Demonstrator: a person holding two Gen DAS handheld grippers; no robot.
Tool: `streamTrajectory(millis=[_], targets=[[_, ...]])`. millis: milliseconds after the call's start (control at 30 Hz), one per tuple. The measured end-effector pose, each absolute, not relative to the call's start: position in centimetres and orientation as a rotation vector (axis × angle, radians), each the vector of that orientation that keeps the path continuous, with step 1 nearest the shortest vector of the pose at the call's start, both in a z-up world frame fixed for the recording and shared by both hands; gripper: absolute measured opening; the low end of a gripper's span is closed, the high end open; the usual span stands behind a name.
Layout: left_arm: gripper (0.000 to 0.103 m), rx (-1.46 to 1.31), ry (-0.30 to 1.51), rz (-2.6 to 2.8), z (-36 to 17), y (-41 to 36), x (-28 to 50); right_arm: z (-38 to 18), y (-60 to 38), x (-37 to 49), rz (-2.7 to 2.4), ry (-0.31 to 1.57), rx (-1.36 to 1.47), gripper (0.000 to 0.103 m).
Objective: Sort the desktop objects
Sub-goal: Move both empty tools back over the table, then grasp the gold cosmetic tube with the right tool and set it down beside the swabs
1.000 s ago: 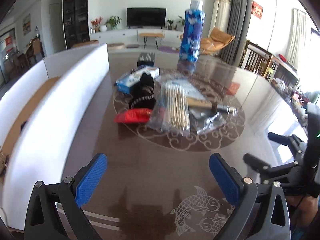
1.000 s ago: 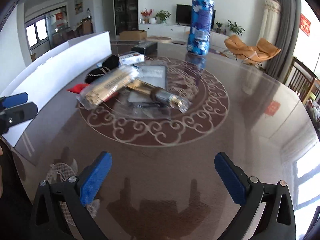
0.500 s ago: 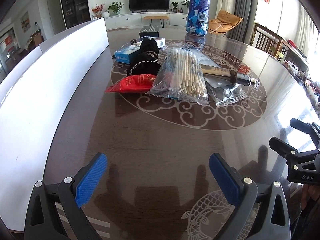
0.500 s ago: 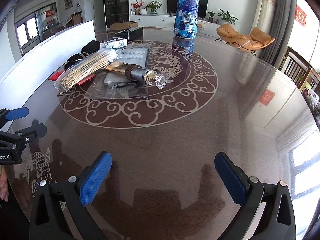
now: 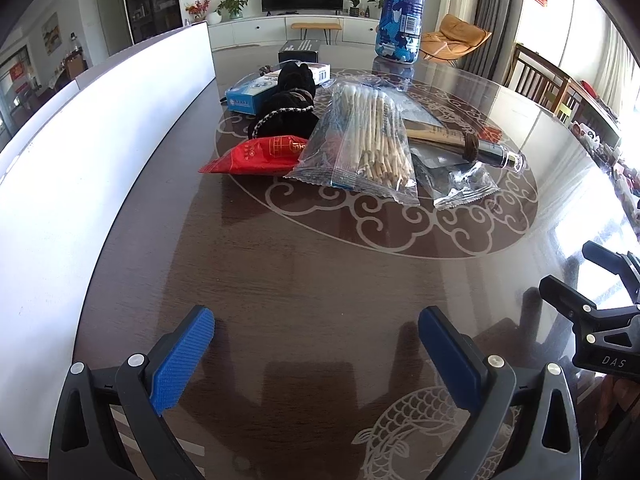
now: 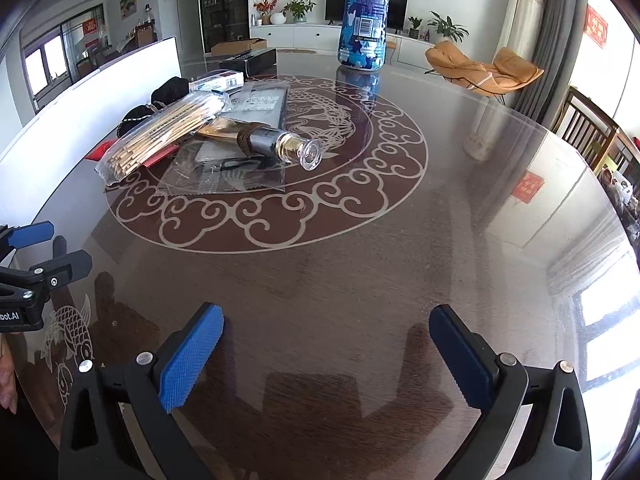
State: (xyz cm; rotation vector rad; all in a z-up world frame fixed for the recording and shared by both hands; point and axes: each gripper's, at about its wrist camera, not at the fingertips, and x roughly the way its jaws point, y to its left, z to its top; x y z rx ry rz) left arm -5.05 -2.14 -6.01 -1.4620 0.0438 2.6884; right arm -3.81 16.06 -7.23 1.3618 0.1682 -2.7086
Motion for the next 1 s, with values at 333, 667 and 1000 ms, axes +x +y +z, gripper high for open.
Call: streamTrajectory(millis=[333,667,1000], targets=[[0.103,-1.465,0.079,2.687,-6.21,-1.58,-5.03,-7.45,16.43,-4.08,-2.685,0.117,1.377,0.103],[0.103,-1.446,0.084,2.688,-6.21,-1.56,-5.08,-7.46,16.47,-4.13,-2.686,0.118,1.377,0.103],[0.103,-1.438,0.093,2.675,-6.26,-1.99,-5.21,-7.35,16.53,-4.36,-2.661,0.115,1.386,0.103]])
